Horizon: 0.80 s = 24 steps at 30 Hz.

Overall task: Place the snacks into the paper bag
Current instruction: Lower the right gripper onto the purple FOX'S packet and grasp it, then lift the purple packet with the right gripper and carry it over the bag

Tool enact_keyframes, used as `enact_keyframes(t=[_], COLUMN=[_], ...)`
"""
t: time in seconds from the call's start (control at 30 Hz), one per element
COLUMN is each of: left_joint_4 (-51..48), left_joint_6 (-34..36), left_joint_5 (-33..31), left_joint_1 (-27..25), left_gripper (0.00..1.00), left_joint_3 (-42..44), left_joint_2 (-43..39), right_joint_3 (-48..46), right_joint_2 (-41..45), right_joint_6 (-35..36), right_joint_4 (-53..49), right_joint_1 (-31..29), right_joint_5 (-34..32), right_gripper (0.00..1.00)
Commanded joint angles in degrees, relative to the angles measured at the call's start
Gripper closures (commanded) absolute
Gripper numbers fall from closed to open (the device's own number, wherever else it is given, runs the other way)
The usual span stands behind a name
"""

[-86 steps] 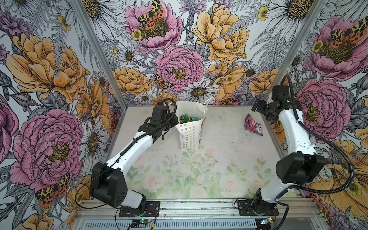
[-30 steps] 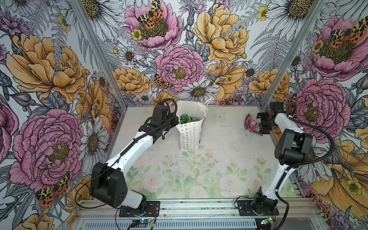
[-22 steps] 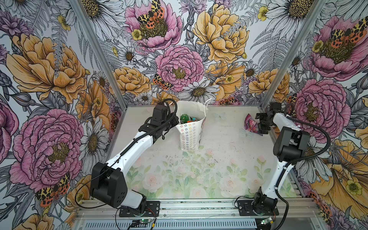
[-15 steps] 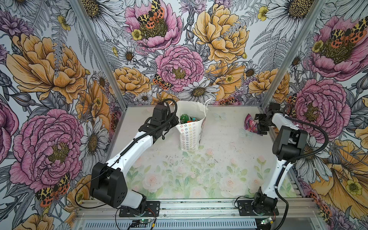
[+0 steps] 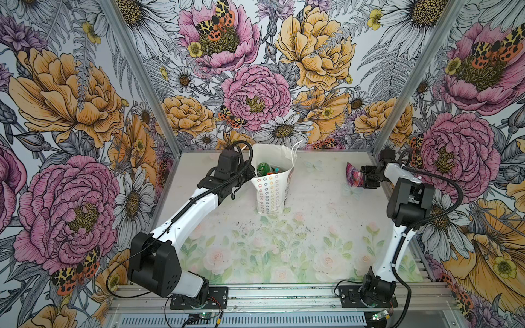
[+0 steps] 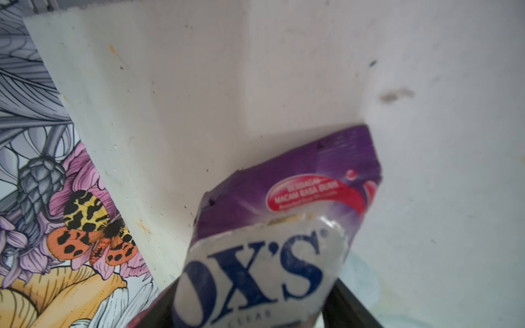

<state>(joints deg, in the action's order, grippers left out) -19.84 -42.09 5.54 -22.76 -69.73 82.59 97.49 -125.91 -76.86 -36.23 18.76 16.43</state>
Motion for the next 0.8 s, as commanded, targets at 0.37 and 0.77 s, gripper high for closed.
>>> enact_keyframes(t=[0.37, 0.77], left_joint_4=[1.9, 1.9], left_joint_6=[-0.1, 0.1], left_joint_5=[-1.5, -1.3], left_joint_1=[-0.5, -0.4], left_gripper=[1.0, 1.0], left_joint_3=[-0.7, -1.1], left_joint_2=[-2.1, -1.8], right_joint_3=[-7.7, -1.1], right_joint_2=[9.1, 21.6], right_joint_6=[8.3, 24.0], right_joint_4=[16.1, 17.7], right_joint_1=[-1.6, -10.2], right_joint_5=[4.6, 3.6], right_gripper=[0.94, 1.0])
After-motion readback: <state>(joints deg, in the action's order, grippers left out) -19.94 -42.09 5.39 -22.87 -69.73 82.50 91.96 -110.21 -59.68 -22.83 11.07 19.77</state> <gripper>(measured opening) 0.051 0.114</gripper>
